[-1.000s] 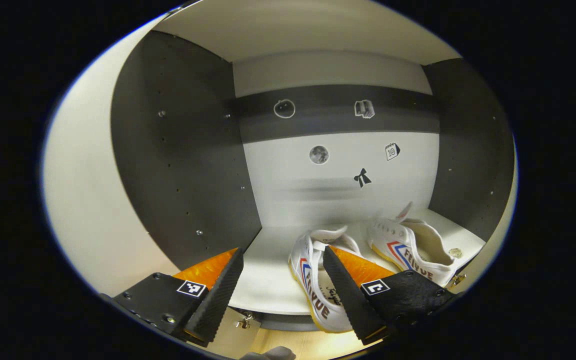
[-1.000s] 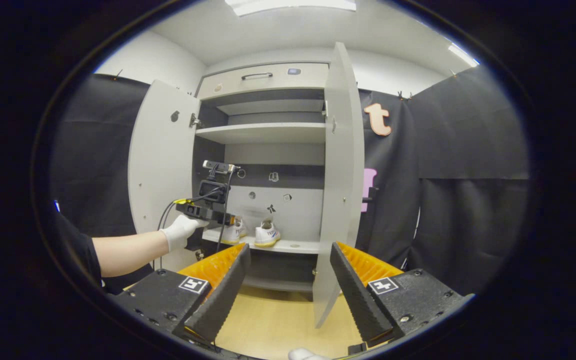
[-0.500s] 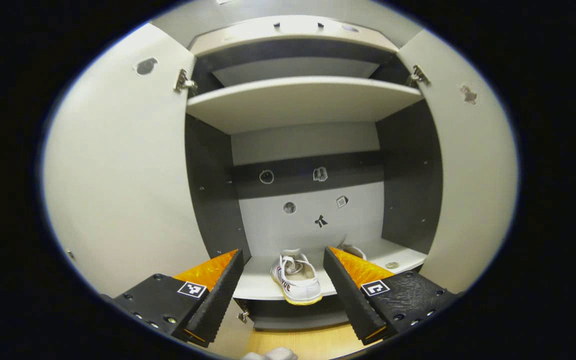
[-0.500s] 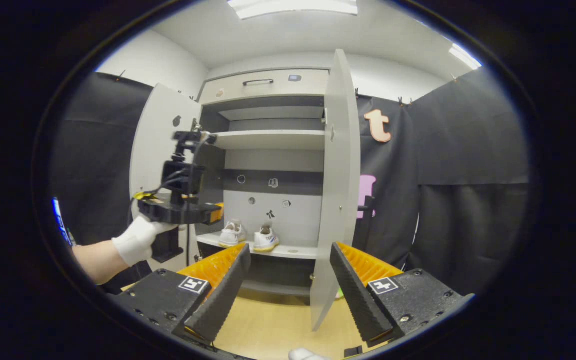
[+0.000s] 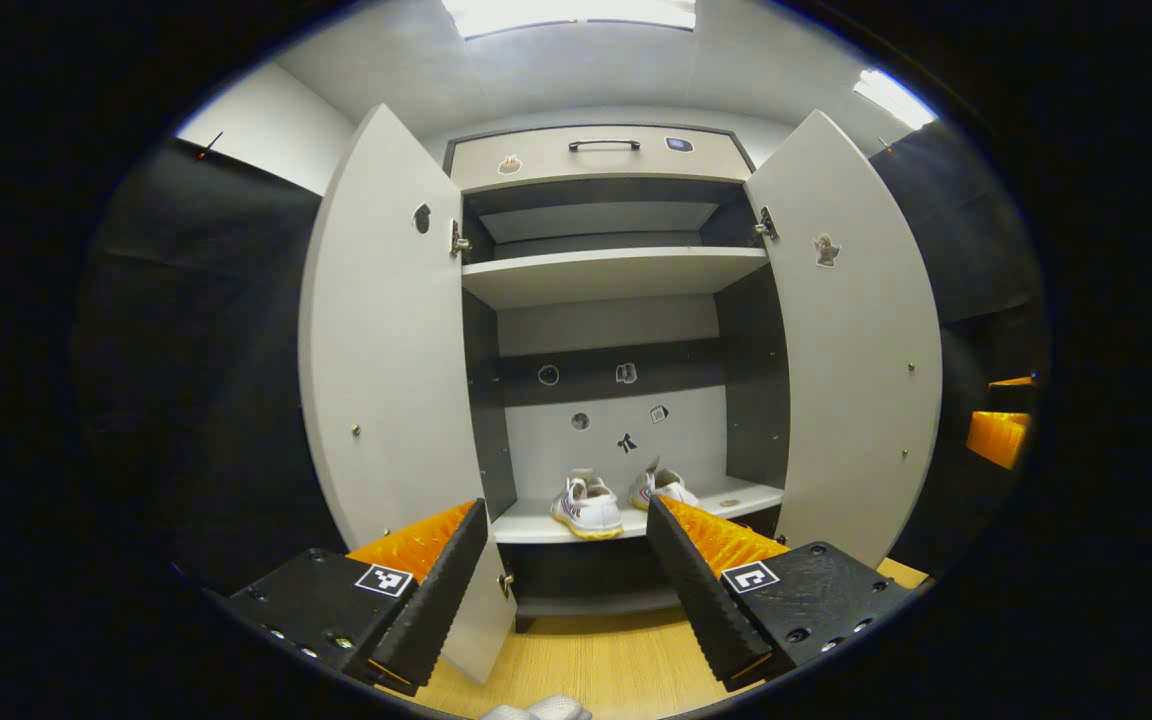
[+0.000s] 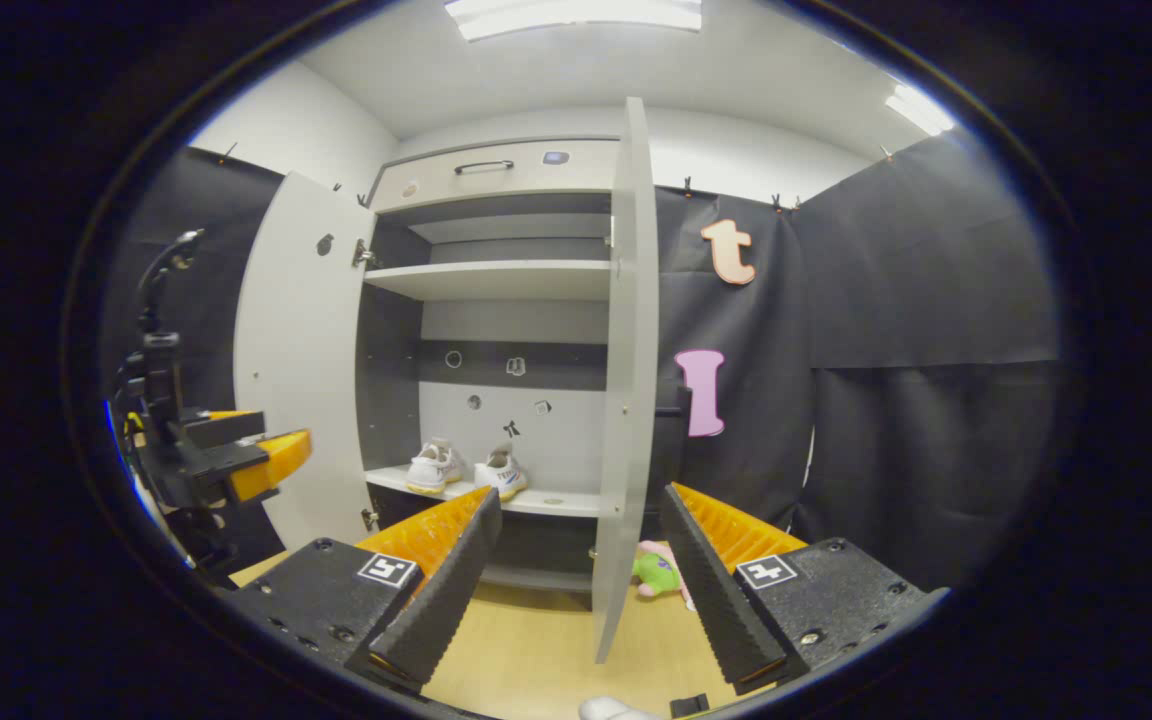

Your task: Grab one shoe with the right hand and put it into the shoe cabinet, grab the other shoe with the left hand and put it into the shoe cabinet; then close the right door with the right hand and the left door with the left hand.

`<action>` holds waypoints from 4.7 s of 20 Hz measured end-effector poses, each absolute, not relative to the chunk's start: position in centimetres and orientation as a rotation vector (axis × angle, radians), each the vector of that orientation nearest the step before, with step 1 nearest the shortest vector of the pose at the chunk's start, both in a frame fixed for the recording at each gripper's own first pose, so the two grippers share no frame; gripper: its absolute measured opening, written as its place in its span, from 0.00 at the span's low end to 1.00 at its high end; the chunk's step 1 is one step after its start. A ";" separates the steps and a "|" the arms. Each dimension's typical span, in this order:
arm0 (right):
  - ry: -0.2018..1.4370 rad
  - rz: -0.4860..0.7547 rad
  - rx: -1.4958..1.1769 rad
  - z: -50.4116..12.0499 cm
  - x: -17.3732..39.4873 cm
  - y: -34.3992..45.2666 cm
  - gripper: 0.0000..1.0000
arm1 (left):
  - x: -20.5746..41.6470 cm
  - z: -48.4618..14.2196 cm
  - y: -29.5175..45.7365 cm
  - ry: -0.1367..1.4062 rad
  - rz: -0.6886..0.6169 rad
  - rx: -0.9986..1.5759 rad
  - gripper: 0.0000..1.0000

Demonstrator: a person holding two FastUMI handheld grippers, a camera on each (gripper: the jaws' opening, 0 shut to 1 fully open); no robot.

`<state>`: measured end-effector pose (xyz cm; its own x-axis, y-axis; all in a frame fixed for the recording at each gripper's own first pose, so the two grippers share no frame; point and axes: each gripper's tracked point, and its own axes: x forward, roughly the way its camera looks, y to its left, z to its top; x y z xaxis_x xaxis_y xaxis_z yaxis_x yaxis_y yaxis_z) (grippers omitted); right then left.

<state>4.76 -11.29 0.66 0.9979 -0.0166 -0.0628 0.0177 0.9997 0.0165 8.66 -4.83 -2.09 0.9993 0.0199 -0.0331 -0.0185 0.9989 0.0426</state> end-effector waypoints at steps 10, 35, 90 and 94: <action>0.080 -0.184 0.050 -0.6 8.7 -19.4 1.00 | 3.6 -4.1 -3.1 0.067 0.090 -0.013 0.96; 0.142 -0.046 0.051 -1.1 14.4 -15.9 0.93 | 2.4 -4.3 0.1 0.078 0.133 -0.032 0.96; 0.210 0.102 0.036 -2.0 5.9 -3.7 0.99 | 18.0 -4.9 7.4 0.066 -0.002 -0.063 0.89; 0.205 0.105 0.037 -1.9 5.4 -4.7 0.99 | 18.9 -5.6 3.8 0.103 -0.046 -0.069 0.95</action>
